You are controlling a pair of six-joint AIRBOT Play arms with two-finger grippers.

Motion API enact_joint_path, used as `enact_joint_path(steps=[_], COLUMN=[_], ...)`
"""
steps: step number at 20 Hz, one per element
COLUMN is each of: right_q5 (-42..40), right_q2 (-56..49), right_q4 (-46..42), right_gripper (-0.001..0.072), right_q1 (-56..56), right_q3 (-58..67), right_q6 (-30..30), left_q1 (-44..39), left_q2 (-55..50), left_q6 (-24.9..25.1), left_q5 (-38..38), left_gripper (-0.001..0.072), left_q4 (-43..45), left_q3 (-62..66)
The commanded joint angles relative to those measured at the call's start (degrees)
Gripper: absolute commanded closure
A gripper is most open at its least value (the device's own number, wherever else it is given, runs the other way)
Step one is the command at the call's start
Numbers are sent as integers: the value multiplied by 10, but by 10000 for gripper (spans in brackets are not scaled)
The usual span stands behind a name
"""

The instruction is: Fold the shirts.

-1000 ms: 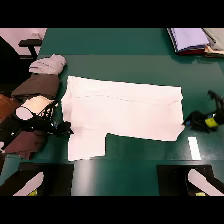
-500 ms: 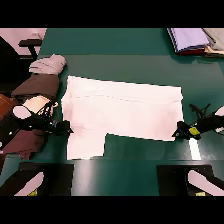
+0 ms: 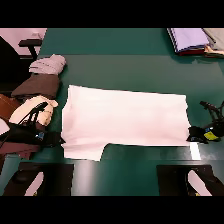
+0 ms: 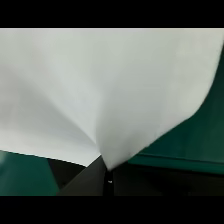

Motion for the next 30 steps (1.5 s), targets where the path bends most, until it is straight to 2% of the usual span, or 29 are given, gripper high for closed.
enact_joint_path(steps=[1, 4, 8, 13, 15, 16, 17, 18, 19, 21, 22, 23, 24, 25, 28, 30], right_q5=[10, -27, -58, -69, -73, -76, -77, -77, -74, -63, -61, -62, -67, -74, -88, -90], right_q2=[24, -53, -192, -333, -377, -397, -414, -427, -432, -428, -416, -401, -389, -379, -381, -402], right_q4=[-23, -22, -21, -16, 24, 53, 84, 117, 143, 158, 158, 158, 158, 158, 162, 195], right_gripper=[699, 699, 699, 698, 695, 608, 453, 356, 320, 257, 252, 234, 143, 113, 113, 113], right_q1=[26, 56, 65, 65, 60, 54, 49, 38, 26, -2, -19, -41, -65, -89, -159, -182], right_q3=[23, 95, 211, 323, 361, 381, 400, 420, 434, 444, 431, 409, 385, 360, 289, 254], right_q6=[25, 31, 31, 30, 23, 10, 3, -7, -19, -40, -51, -62, -67, -70, -90, -115], left_q1=[0, 0, 0, 0, 0, 0, 0, 0, 0, 0, 0, 0, 0, 0, -26, -70], left_q2=[16, -50, -216, -441, -497, -514, -523, -524, -524, -522, -521, -520, -518, -517, -517, -518], left_q6=[-8, 34, 88, 117, 116, 114, 104, 92, 89, 91, 91, 91, 95, 96, 96, 95], left_q5=[5, 94, 190, 233, 235, 236, 241, 248, 242, 203, 179, 161, 155, 151, 154, 175], left_gripper=[687, 687, 686, 684, 683, 677, 441, 232, 219, 221, 342, 546, 672, 683, 684, 684], left_q4=[4, 4, 4, -20, -24, -24, -24, -24, -24, -20, -23, -26, -31, -43, -59, -59], left_q3=[33, 73, 167, 311, 346, 358, 368, 373, 384, 414, 427, 434, 435, 435, 435, 435])
